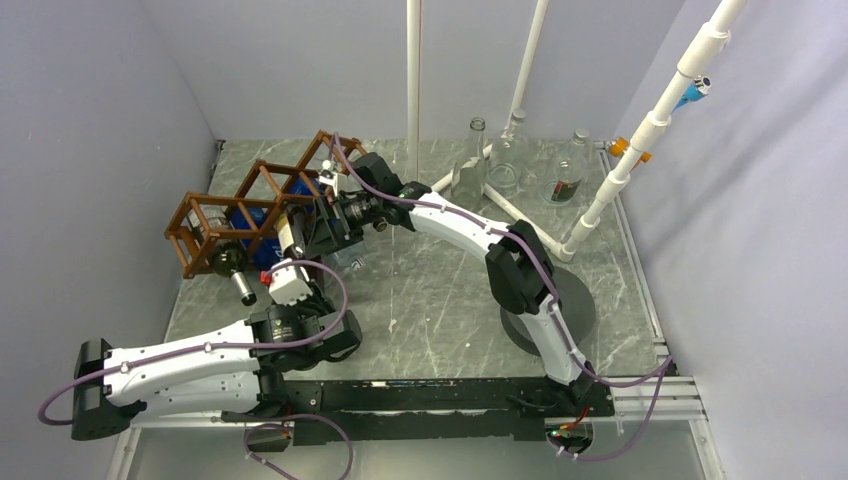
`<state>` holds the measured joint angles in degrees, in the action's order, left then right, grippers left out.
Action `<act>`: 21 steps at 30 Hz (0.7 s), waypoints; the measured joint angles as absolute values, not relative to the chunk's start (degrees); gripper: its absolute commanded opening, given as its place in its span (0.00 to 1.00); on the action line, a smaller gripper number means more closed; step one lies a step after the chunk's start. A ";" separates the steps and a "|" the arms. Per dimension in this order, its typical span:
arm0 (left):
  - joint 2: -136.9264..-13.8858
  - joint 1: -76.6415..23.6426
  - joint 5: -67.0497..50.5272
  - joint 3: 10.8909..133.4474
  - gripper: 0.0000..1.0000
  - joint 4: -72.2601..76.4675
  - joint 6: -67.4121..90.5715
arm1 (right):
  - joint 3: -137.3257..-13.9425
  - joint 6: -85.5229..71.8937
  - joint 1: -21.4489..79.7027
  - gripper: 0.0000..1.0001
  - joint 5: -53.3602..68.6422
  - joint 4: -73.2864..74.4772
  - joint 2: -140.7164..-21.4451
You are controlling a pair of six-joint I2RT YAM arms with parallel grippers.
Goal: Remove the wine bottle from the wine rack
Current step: Pick up the wine bottle from the wine rack.
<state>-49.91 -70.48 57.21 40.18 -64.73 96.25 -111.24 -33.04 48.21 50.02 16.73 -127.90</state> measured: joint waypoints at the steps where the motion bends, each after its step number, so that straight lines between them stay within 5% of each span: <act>1: -49.67 -70.61 57.19 40.01 0.00 -64.75 96.20 | -111.87 -33.15 48.31 1.00 50.06 16.71 -128.29; 21: -49.21 -76.12 56.90 39.72 0.00 -67.13 95.94 | -114.74 -38.26 50.76 0.99 53.17 16.47 -133.19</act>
<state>-49.21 -76.12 56.90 39.72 -67.13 95.94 -114.74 -38.26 50.76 53.17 16.47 -133.19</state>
